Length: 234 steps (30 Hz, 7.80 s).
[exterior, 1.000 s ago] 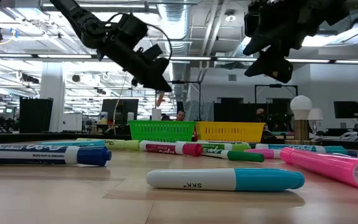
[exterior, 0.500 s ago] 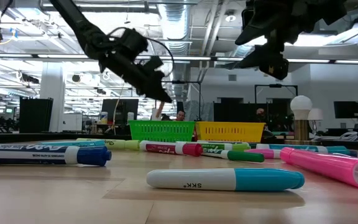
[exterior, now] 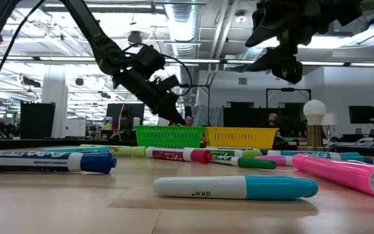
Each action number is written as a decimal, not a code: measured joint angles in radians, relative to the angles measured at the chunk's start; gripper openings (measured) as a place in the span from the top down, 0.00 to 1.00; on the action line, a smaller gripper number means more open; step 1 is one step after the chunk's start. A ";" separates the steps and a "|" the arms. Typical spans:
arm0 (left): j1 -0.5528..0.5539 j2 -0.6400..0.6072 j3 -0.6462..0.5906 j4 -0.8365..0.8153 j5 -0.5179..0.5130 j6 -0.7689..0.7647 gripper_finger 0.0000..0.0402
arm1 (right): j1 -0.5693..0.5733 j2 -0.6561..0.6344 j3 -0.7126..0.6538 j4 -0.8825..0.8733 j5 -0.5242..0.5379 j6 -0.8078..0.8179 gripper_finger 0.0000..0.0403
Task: Pick & Place Markers
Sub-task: Put the small orange marker into the blue bin, then put the top small pink marker into the blue bin
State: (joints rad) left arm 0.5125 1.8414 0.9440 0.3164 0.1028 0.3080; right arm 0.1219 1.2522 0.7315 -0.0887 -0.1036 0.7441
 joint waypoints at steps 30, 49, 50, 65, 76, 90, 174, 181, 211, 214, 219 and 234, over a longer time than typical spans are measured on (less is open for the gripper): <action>-0.029 -0.252 -0.009 -0.005 -0.072 -0.159 0.71 | 0.000 0.000 0.000 -0.001 -0.003 -0.011 0.54; -0.478 -0.789 -0.261 -0.047 -0.040 -0.743 0.71 | 0.002 0.000 0.000 -0.021 -0.003 -0.190 0.54; -0.504 -0.793 -0.269 -0.047 -0.042 -0.783 0.71 | 0.003 0.000 0.000 -0.023 -0.003 -0.205 0.54; -0.926 -0.687 -0.336 -0.048 -0.382 -1.440 0.71 | 0.001 0.000 0.000 -0.075 -0.003 -0.334 0.53; -1.002 -0.526 -0.336 -0.046 -0.462 -1.461 0.71 | 0.001 0.000 0.000 -0.104 -0.005 -0.360 0.54; -0.748 -0.495 -0.291 -0.045 -0.117 -0.901 0.71 | 0.001 0.000 0.000 -0.121 -0.003 -0.362 0.55; -0.613 -0.016 -0.105 -0.224 -0.215 -0.257 0.71 | 0.066 0.000 0.000 -0.165 0.003 -0.333 0.55; -0.620 -0.016 -0.106 -0.221 -0.220 -0.260 0.71 | 0.066 0.000 0.000 -0.165 0.003 -0.333 0.55; -0.625 -0.020 -0.106 -0.222 -0.214 -0.261 0.88 | 0.066 0.000 0.000 -0.165 0.002 -0.333 0.55; -0.625 -0.045 -0.105 -0.225 -0.204 -0.261 0.88 | 0.066 0.000 0.000 -0.165 0.000 -0.328 0.55; -0.625 -0.134 -0.105 -0.239 -0.203 -0.261 0.86 | 0.066 0.000 0.000 -0.168 -0.002 -0.325 0.55; -0.609 -0.524 -0.103 -0.281 -0.355 -0.262 0.86 | 0.066 0.000 0.000 -0.165 -0.001 -0.325 0.55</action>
State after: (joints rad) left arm -0.0962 1.3177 0.8406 0.0353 -0.2522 0.0460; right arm 0.1875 1.2522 0.7315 -0.2536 -0.1047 0.4187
